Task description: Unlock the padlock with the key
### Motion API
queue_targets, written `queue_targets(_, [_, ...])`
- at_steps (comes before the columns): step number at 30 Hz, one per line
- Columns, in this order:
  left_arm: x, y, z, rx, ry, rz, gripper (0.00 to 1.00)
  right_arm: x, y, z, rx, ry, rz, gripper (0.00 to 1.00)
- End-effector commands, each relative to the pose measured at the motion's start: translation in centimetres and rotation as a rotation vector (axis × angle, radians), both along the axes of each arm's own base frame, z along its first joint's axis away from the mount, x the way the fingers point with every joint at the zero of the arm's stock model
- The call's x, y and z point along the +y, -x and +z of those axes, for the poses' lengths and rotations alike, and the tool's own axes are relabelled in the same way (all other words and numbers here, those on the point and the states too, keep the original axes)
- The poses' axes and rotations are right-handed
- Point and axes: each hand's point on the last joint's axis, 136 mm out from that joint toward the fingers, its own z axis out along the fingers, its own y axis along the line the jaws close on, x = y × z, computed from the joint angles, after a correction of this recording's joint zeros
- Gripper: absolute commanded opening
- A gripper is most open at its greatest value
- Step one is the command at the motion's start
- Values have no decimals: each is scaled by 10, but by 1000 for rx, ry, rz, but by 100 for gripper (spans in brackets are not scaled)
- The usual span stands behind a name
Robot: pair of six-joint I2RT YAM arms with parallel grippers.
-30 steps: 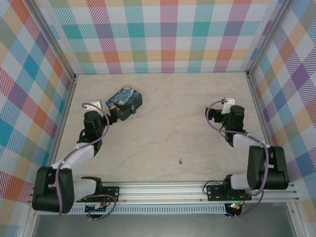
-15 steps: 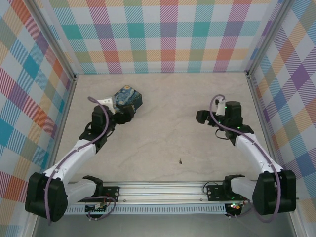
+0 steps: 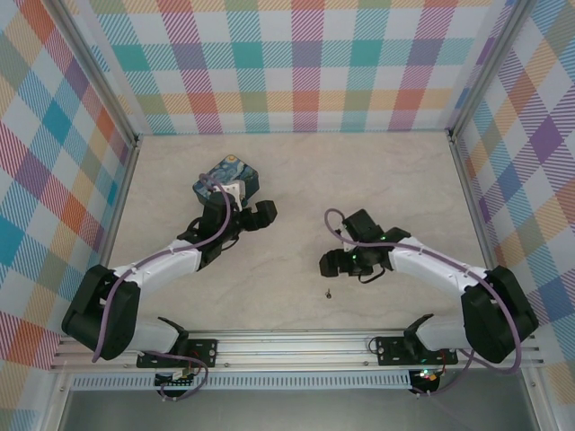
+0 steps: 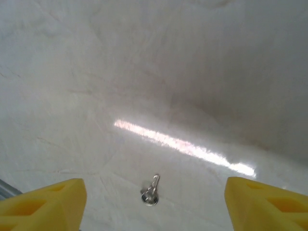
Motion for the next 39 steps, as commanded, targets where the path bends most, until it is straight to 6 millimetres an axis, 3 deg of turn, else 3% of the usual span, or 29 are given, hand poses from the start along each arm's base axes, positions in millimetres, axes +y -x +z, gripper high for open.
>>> queue_targets(1, [-9, -6, 21, -55, 51, -4, 97, -1, 22, -5, 80, 88, -10, 71])
queue_targets(7, [-6, -5, 19, -58, 37, 3, 98, 2, 42, -21, 124, 179, 43, 59])
queue_targets(18, [-4, -4, 15, -48, 31, 9, 99, 17, 38, -31, 130, 204, 81, 36])
queue_targets(34, [-2, -3, 13, -44, 19, 16, 100, 20, 40, -43, 152, 224, 95, 17])
queue_targets(39, [0, -2, 15, -47, 14, 21, 100, 18, 39, -41, 143, 239, 107, 3])
